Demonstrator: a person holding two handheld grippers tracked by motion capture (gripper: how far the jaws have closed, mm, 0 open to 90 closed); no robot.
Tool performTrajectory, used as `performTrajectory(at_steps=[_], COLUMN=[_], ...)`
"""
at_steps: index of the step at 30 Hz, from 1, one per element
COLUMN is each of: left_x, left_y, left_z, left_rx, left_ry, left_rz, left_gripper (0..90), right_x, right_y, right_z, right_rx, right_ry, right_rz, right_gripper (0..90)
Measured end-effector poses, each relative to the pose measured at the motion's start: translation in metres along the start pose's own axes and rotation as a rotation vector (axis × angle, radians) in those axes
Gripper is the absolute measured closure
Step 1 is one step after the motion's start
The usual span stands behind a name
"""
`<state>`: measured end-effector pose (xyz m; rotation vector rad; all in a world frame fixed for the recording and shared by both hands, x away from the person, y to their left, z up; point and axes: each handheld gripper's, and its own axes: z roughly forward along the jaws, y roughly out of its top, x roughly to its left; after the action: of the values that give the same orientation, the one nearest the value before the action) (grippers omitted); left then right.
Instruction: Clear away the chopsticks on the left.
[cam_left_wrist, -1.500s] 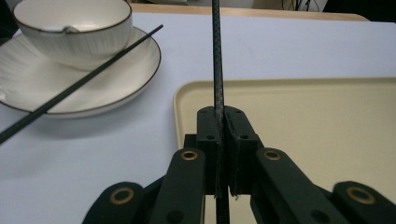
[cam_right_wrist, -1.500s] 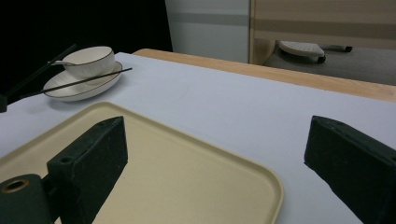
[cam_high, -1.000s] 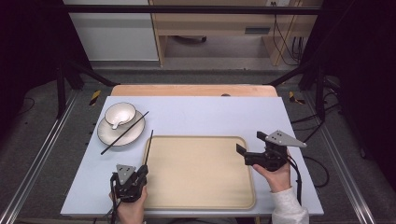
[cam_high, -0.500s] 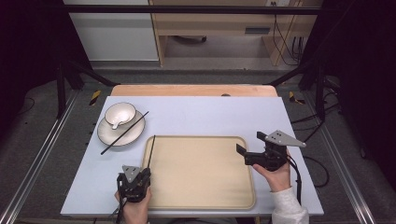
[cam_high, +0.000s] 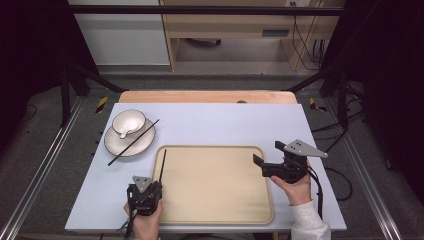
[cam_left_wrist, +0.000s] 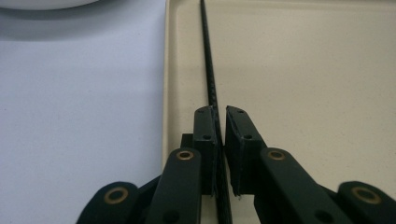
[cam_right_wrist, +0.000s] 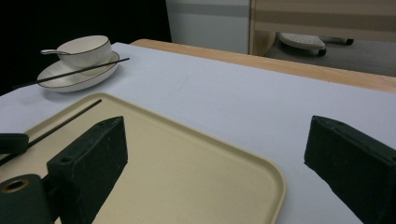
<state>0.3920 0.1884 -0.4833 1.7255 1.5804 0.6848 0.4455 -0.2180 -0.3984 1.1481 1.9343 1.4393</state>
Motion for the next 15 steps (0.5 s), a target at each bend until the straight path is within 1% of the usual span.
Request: performTrajectory(at_steps=[4, 5, 7, 8, 12, 15], left_x=[0.001, 0.001, 0.002, 0.003, 0.005, 0.009], left_y=[0.001, 0.001, 0.003, 0.004, 0.011, 0.02], left_z=[-0.001, -0.001, -0.002, -0.003, -0.011, -0.017], left_rx=[-0.004, -0.007, -0.014, -0.02, -0.051, -0.082], left_ry=[-0.014, -0.017, -0.013, -0.018, -0.029, -0.059], left_rz=[0.004, 0.007, 0.008, 0.005, 0.012, 0.011], left_gripper=[81.9, 79.9, 78.7, 78.3, 75.6, 72.7], right_x=[0.0, 0.0, -0.001, -0.001, -0.002, -0.002], right_y=[0.0, 0.001, 0.001, 0.001, 0.001, 0.001], right_z=[-0.001, -0.002, -0.002, -0.002, -0.003, -0.004], right_rx=[-0.002, -0.003, -0.002, -0.005, -0.007, -0.01], right_ry=[0.0, 0.0, 0.0, -0.001, -0.003, -0.006], right_rz=[0.003, 0.004, 0.004, 0.001, 0.002, 0.012], right_gripper=[6.1, 6.2, 6.1, 6.1, 6.1, 6.1])
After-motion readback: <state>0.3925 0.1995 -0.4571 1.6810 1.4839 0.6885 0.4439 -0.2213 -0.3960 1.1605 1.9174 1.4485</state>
